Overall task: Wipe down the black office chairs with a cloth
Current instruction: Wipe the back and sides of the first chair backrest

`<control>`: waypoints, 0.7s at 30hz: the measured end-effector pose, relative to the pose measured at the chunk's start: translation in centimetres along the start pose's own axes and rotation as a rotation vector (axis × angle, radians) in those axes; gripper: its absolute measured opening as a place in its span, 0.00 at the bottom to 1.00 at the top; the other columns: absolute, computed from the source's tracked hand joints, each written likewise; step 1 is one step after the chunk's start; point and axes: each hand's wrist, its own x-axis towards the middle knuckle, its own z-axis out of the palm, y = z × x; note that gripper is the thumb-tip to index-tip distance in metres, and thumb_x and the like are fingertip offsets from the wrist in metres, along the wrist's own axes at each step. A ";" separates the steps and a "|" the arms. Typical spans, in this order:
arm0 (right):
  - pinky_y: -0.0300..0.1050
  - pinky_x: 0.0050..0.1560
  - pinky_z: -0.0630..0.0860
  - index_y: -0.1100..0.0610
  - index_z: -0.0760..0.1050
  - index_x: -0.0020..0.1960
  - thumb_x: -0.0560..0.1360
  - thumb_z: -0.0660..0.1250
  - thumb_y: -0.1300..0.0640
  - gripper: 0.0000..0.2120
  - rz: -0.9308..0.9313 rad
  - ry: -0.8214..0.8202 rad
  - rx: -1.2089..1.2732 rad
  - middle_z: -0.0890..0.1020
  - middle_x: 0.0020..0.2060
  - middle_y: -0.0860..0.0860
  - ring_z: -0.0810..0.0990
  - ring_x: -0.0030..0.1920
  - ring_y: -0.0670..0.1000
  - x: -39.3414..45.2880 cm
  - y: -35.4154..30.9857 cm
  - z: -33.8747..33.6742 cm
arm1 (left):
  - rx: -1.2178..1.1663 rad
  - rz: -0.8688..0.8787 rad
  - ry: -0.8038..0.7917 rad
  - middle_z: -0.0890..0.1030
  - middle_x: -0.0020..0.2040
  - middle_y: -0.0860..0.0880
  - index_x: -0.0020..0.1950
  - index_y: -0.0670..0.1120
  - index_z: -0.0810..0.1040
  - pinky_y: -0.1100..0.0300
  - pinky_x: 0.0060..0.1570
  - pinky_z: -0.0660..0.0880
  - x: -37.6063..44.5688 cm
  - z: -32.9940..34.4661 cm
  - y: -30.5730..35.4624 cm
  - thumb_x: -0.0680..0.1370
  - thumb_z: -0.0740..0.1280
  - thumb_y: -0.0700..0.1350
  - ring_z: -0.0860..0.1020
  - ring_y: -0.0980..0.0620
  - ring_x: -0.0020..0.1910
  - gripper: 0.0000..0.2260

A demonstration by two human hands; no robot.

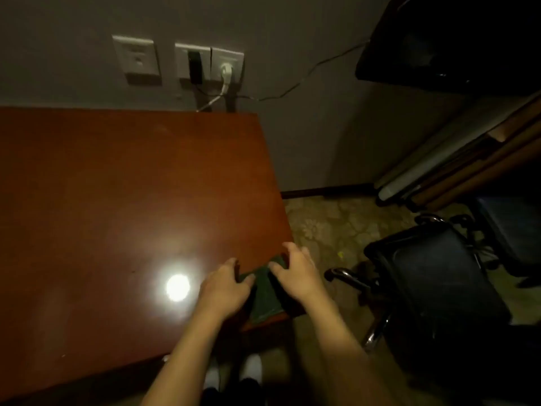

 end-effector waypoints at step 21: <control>0.41 0.35 0.70 0.52 0.71 0.43 0.75 0.70 0.52 0.09 0.052 0.294 0.366 0.76 0.34 0.47 0.76 0.38 0.47 -2.9 2.9 -4.3 | -0.307 0.161 0.098 0.75 0.30 0.50 0.39 0.47 0.72 0.53 0.34 0.74 -0.9 0.4 6.3 0.72 0.73 0.48 0.77 0.44 0.33 0.11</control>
